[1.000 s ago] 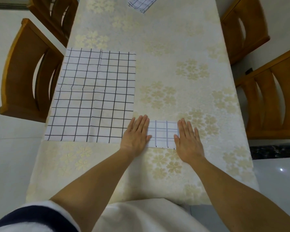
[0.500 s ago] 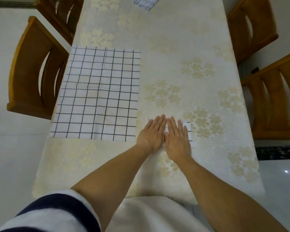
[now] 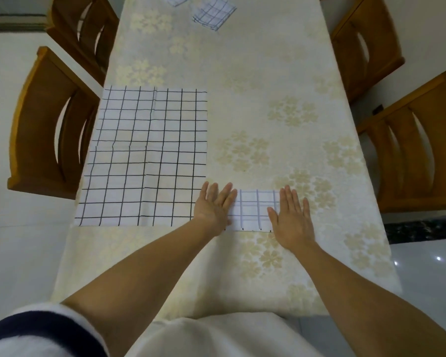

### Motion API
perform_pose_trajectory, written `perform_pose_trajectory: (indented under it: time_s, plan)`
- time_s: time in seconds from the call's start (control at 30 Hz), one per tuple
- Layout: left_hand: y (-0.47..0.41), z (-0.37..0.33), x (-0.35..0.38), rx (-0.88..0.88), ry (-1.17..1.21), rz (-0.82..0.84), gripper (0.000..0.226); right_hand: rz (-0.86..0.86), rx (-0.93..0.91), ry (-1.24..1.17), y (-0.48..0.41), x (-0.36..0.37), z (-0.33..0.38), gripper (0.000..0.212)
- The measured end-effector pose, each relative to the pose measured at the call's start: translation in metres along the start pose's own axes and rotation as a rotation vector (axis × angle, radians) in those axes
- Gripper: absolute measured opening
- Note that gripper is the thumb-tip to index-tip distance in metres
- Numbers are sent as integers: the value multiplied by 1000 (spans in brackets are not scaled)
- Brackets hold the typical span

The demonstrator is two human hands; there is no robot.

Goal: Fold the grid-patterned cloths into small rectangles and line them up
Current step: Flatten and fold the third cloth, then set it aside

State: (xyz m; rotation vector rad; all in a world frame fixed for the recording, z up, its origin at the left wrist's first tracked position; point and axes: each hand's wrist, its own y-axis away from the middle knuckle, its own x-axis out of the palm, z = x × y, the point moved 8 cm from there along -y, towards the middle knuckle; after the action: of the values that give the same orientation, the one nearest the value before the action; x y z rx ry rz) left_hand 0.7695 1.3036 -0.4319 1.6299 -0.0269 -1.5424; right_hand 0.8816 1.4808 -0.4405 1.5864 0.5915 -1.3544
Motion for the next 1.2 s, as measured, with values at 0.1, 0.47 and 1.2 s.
perform_pose_trajectory:
  time_s: [0.1,0.47,1.2]
  plan:
    - [-7,4,-31,43,182,-237,77,-237,-54,-115,-7,-27,6,70]
    - [-31,5,-55,87,299,-319,30,46,-112,-146,-49,-54,22,30]
    - [163,43,-50,5,1746,-567,33,-368,73,-1432,123,-142,44,9]
